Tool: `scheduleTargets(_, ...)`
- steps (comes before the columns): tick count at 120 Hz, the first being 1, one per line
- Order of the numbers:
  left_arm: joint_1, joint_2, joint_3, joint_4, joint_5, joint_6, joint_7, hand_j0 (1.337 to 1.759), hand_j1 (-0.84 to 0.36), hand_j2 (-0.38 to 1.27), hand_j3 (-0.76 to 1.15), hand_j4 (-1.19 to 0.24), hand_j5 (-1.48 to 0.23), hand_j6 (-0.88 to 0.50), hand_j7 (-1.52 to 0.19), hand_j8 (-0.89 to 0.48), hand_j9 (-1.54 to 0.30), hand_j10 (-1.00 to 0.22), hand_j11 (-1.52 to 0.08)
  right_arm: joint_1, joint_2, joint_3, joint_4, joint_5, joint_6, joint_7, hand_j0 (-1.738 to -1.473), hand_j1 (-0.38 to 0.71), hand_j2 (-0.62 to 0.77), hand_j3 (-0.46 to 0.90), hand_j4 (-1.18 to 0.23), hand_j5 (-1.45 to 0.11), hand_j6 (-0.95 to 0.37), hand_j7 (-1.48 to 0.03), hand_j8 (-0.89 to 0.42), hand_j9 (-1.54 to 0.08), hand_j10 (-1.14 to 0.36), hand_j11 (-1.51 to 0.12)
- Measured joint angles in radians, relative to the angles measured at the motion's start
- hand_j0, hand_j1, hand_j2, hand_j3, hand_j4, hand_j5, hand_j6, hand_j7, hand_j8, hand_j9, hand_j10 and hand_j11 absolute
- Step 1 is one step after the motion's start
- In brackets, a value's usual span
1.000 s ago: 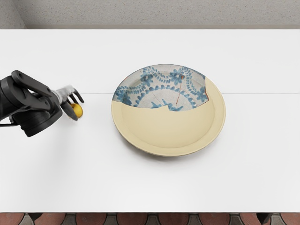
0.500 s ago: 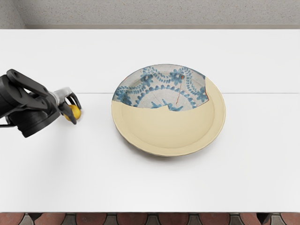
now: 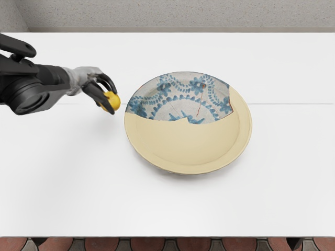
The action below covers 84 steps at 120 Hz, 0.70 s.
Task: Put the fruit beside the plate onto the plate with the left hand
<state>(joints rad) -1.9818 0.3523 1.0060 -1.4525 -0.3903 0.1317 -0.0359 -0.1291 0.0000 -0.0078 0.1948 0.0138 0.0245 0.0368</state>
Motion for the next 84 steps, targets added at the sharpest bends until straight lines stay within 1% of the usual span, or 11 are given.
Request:
scheduleTargets(8, -0.002, -0.008, -0.070, 0.002, 0.002, -0.055, 0.000, 1.654, -0.38, 0.60, 0.00, -0.81, -1.18, -0.35, -1.13, -0.37, -1.13, -0.81, -1.13, 0.000, 0.000, 0.000, 0.000, 0.000, 0.000, 0.000, -1.658, -0.34, 0.00, 0.00, -0.01, -0.01, -0.01, -0.01, -0.01, -0.01, -0.01, -0.01)
scheduleTargets(9, -0.001, -0.010, -0.079, 0.002, 0.002, -0.060, 0.000, 1.654, -0.38, 0.56, 0.00, -0.82, -1.18, -0.35, -1.13, -0.38, -1.13, -0.81, -1.14, 0.000, 0.000, 0.000, 0.000, 0.000, 0.000, 0.000, -1.658, -0.34, 0.00, 0.00, -0.01, -0.01, -0.01, -0.01, -0.01, -0.01, -0.01, -0.01)
scheduleTargets(12, 0.003, -0.015, -0.106, 0.002, 0.004, -0.072, 0.001, 1.653, -0.39, 0.63, 0.00, -0.82, -1.18, -0.36, -1.14, -0.37, -1.13, -0.81, -1.14, 0.000, 0.000, 0.000, 0.000, 0.000, 0.000, 0.000, -1.658, -0.34, 0.00, 0.00, -0.01, -0.01, -0.01, -0.01, -0.01, -0.01, -0.01, -0.01)
scheduleTargets(13, 0.005, -0.016, -0.116, 0.002, 0.005, -0.076, 0.001, 1.653, -0.37, 0.57, 0.00, -0.82, -1.19, -0.36, -1.14, -0.37, -1.13, -0.82, -1.14, 0.000, 0.000, 0.000, 0.000, 0.000, 0.000, 0.000, -1.658, -0.34, 0.00, 0.00, -0.01, -0.01, -0.01, -0.01, -0.01, -0.01, -0.01, -0.01)
scheduleTargets(27, 0.014, -0.020, -0.201, 0.008, 0.012, -0.105, 0.001, 1.654, -0.39, 0.67, 0.00, -0.82, -1.20, -0.38, -1.15, -0.40, -1.14, -0.84, -1.14, 0.000, 0.000, 0.000, 0.000, 0.000, 0.000, 0.000, -1.658, -0.34, 0.00, 0.00, -0.01, -0.01, -0.01, -0.01, -0.01, -0.01, -0.01, -0.01)
scheduleTargets(37, 0.015, -0.029, -0.224, 0.015, 0.015, -0.112, 0.001, 1.655, -0.41, 0.76, 0.00, -0.83, -1.20, -0.39, -1.14, -0.43, -1.14, -0.85, -1.15, 0.000, 0.000, 0.000, 0.000, 0.000, 0.000, 0.000, -1.658, -0.34, 0.00, 0.00, -0.01, -0.01, -0.01, -0.01, -0.01, -0.01, -0.01, -0.01)
scheduleTargets(42, 0.014, -0.029, -0.231, 0.018, 0.015, -0.113, 0.001, 1.655, -0.44, 0.89, 0.00, -0.84, -1.20, -0.43, -1.14, -0.44, -1.14, -0.85, -1.15, 0.000, 0.000, 0.000, 0.000, 0.000, 0.000, 0.000, -1.658, -0.34, 0.00, 0.00, -0.01, -0.01, -0.01, -0.01, -0.01, -0.01, -0.01, -0.01)
scheduleTargets(56, 0.014, -0.031, -0.240, 0.023, 0.016, -0.115, 0.001, 1.654, -0.42, 0.92, 0.00, -0.84, -1.17, -0.48, -1.14, -0.49, -1.15, -0.85, -1.15, 0.000, 0.000, 0.000, 0.000, 0.000, 0.000, 0.000, -1.658, -0.34, 0.00, 0.00, -0.01, -0.01, -0.01, -0.01, -0.01, -0.01, -0.01, -0.01)
scheduleTargets(60, 0.013, -0.033, -0.241, 0.024, 0.017, -0.112, -0.001, 1.654, -0.39, 0.85, 0.00, -0.79, -1.10, -0.48, -1.06, -0.48, -1.07, -0.80, -1.07, 0.000, 0.000, 0.000, 0.000, 0.000, 0.000, 0.000, -1.658, -0.34, 0.00, 0.00, -0.01, -0.01, -0.01, -0.01, -0.01, -0.01, -0.01, -0.01)
scheduleTargets(72, 0.011, -0.035, -0.243, 0.026, 0.019, -0.102, -0.005, 1.656, -0.13, 0.52, 0.00, -0.50, -0.70, -0.31, -0.68, -0.32, -0.68, -0.51, -0.68, 0.000, 0.000, 0.000, 0.000, 0.000, 0.000, 0.000, -1.658, -0.34, 0.00, 0.00, -0.01, -0.01, -0.01, -0.01, -0.01, -0.01, -0.01, -0.01)
scheduleTargets(84, 0.007, -0.032, -0.243, 0.026, 0.019, -0.102, -0.006, 1.657, 0.05, 0.32, 0.00, -0.31, -0.43, -0.19, -0.42, -0.20, -0.42, -0.32, -0.42, 0.000, 0.000, 0.000, 0.000, 0.000, 0.000, 0.000, -1.658, -0.34, 0.00, 0.00, -0.01, -0.01, -0.01, -0.01, -0.01, -0.01, -0.01, -0.01)
